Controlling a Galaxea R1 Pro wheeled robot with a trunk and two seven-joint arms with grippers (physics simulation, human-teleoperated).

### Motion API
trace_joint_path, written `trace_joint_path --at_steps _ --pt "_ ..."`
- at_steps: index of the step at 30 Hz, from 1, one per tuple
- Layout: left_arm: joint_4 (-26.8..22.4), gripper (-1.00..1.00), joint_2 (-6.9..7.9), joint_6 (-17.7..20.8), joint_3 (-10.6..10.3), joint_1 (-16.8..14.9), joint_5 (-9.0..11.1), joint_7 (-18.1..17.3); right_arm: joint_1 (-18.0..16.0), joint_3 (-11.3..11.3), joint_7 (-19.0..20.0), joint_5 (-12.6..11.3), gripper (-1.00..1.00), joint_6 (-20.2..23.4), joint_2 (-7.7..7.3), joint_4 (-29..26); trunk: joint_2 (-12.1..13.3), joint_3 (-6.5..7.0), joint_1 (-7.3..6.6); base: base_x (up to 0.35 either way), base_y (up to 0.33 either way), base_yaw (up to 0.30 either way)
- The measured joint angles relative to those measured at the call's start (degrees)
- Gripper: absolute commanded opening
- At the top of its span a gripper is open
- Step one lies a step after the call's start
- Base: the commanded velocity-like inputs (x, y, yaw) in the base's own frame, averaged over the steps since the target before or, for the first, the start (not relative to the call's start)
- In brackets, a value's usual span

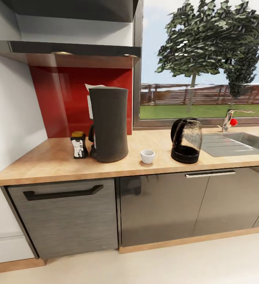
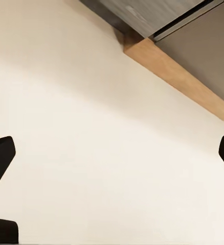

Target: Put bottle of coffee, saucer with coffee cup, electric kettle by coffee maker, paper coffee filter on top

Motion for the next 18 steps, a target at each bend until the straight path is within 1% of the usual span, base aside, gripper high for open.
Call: trace_joint_path --at_steps 7,14,18 --pt "0.0 1.0 -0.09 0.01 0.0 0.0 0.02 0.2 0.0 0.0 -0.05 0.05 1.0 0.0 0.01 0.02 0.0 0.0 0.0 0.007 -0.142 0.0" --pt "0.0 1.0 -0.17 0.01 -0.05 0.0 0.02 0.2 0.0 -0.01 -0.05 0.05 1.0 0.0 0.01 -0.03 0.0 0.0 0.0 0.002 -0.024 0.009" --pt "-0.01 1.0 -0.18 0.01 -0.04 0.01 0.01 0.19 -0.01 -0.01 -0.09 0.05 1.0 -0.03 0.01 0.01 0.0 0.0 0.0 0.0 -0.003 0.13"
